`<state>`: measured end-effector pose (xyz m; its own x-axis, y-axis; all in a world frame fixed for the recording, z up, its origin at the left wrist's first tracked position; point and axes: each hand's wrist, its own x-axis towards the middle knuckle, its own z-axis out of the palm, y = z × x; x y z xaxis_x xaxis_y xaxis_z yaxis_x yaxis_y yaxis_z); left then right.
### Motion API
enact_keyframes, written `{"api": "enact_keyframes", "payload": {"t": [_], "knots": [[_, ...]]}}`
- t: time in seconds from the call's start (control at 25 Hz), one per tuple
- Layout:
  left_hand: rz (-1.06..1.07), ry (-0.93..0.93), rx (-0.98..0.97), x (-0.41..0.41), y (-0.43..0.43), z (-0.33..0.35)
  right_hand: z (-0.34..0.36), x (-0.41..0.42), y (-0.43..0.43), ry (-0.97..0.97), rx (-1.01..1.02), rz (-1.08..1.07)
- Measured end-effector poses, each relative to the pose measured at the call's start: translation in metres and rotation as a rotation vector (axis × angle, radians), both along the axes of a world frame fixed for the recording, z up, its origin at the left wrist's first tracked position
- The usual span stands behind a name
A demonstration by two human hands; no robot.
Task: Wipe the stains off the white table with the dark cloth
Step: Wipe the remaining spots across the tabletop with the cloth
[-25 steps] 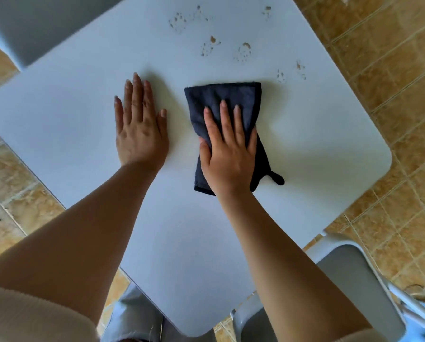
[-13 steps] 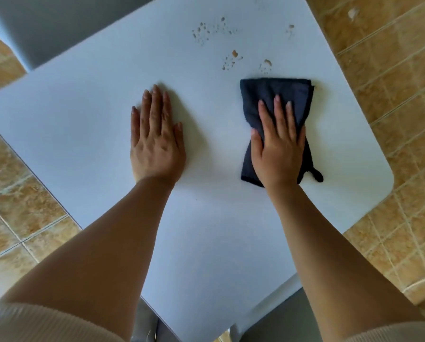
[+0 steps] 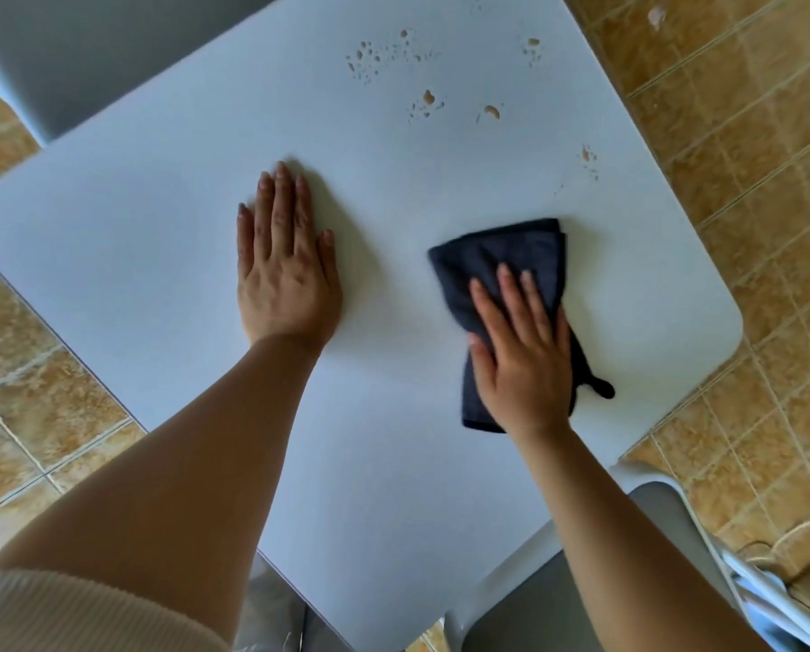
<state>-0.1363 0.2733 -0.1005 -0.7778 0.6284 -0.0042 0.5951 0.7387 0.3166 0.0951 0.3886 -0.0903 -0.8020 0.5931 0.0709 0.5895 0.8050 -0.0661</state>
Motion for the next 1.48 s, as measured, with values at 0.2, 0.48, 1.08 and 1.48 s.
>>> {"api": "enact_keyframes", "payload": {"t": [0.2, 0.48, 1.08, 1.48], "knots": [[-0.001, 0.0, 0.009, 0.0, 0.0, 0.0, -0.006, -0.046, 0.051, 0.01, 0.0, -0.426], [0.001, 0.015, 0.056, -0.006, 0.018, 0.011, -0.01, -0.101, -0.006, 0.1, 0.008, -0.288], [-0.022, 0.022, -0.077, -0.019, 0.044, 0.001, -0.007, -0.119, 0.123, 0.029, -0.067, -0.582], [-0.03, 0.027, -0.08, -0.018, 0.045, 0.001, -0.01, -0.077, 0.044, 0.075, 0.024, -0.091]]}}
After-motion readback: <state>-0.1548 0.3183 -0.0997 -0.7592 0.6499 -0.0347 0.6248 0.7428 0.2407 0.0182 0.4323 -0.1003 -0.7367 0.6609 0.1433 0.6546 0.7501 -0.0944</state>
